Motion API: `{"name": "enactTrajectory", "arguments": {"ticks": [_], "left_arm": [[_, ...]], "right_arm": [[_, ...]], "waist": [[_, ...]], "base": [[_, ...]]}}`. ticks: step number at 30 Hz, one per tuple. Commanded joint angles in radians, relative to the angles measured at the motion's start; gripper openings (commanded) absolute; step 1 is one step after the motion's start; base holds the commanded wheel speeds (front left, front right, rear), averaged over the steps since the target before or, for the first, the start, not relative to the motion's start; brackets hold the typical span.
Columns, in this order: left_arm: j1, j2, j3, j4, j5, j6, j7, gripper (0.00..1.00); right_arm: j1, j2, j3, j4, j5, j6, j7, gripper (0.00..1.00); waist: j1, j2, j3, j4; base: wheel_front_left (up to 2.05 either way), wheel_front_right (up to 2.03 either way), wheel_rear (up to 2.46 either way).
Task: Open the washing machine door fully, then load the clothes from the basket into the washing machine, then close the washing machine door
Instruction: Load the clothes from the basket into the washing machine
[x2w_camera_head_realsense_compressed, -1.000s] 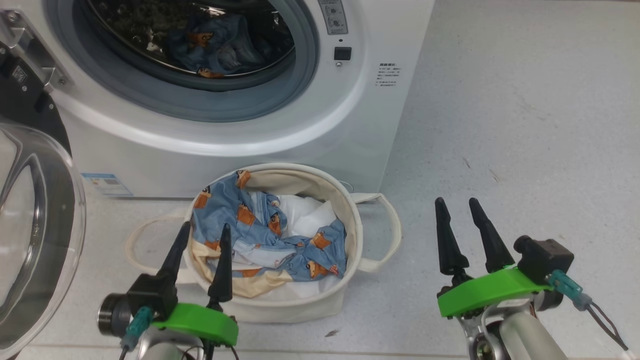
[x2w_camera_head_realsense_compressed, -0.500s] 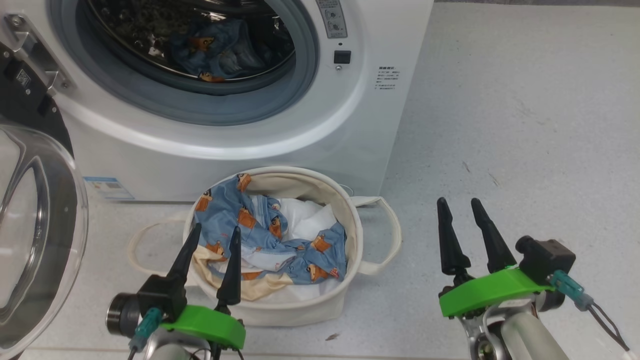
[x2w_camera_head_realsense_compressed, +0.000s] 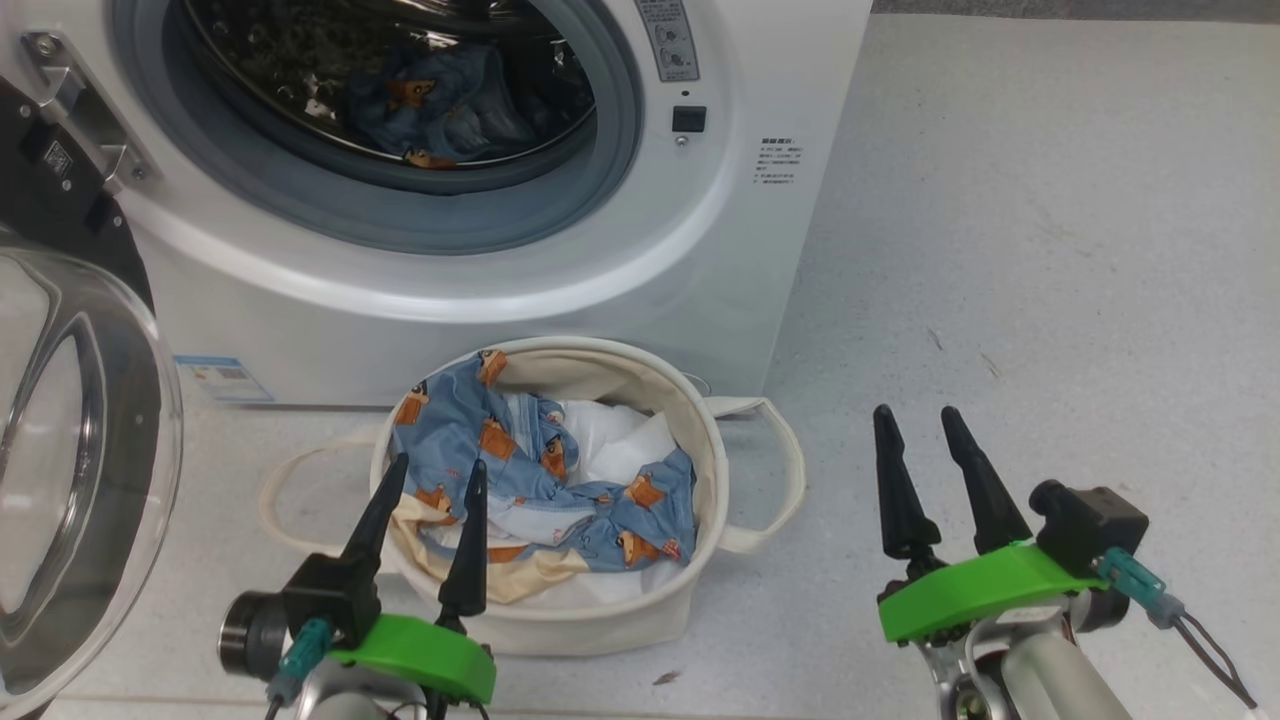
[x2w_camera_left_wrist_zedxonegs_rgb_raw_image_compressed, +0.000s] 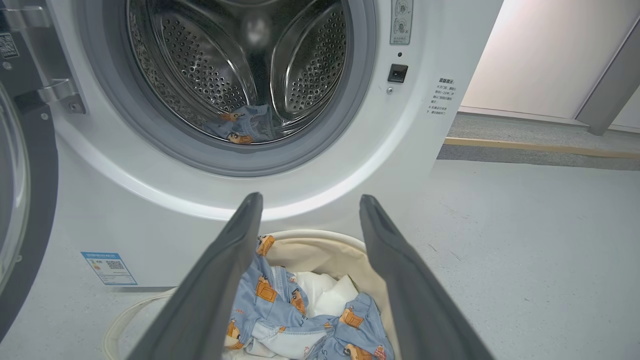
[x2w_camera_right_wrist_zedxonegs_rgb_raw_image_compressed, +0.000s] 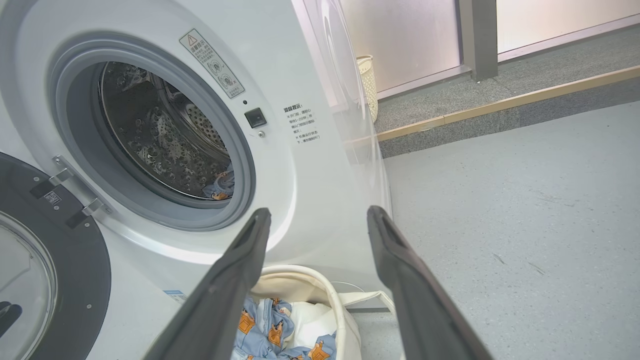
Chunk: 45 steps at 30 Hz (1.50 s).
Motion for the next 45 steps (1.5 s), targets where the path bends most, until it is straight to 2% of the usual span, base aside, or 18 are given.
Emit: {"name": "enactTrajectory", "arguments": {"ticks": [1,17,24,28,41,45], "left_arm": [[-0.015,0.008,0.028,-0.025,0.001,0.006,-0.005,1.0],[-0.025,0.008,0.013,0.008,0.011,0.004,-0.005,1.0],[-0.071,0.008,0.013,0.021,0.013,-0.004,-0.005,1.0],[-0.123,0.008,-0.001,0.045,-0.008,-0.006,-0.005,1.0],[-0.509,0.011,-0.028,0.518,-0.001,-0.044,-0.005,1.0],[-0.669,0.021,-0.027,0.722,0.015,-0.019,-0.005,1.0]], "right_arm": [[-0.009,0.005,0.02,-0.027,-0.009,0.0,-0.012,1.0],[-0.023,0.005,0.015,-0.037,-0.007,0.0,-0.012,1.0],[-0.035,0.005,0.009,-0.053,0.034,0.0,-0.012,1.0],[-0.063,0.005,-0.003,-0.072,0.006,0.0,-0.012,1.0],[-0.164,0.005,-0.03,-0.139,-0.058,0.0,-0.012,1.0],[-0.189,0.005,-0.045,-0.155,-0.073,0.0,-0.012,1.0]], "waist": [[0.0001,-0.0001,0.001,0.0],[0.0001,-0.0001,0.028,-0.009],[0.0001,-0.0001,0.096,-0.02],[0.0001,-0.0001,0.17,-0.019],[0.0001,-0.0001,0.484,-0.033],[0.0001,-0.0001,0.559,-0.047]], "base": [[0.0,0.0,0.0],[0.0,0.0,0.0],[0.0,0.0,0.0],[0.0,0.0,0.0],[0.0,0.0,0.0],[0.0,0.0,0.0]]}}
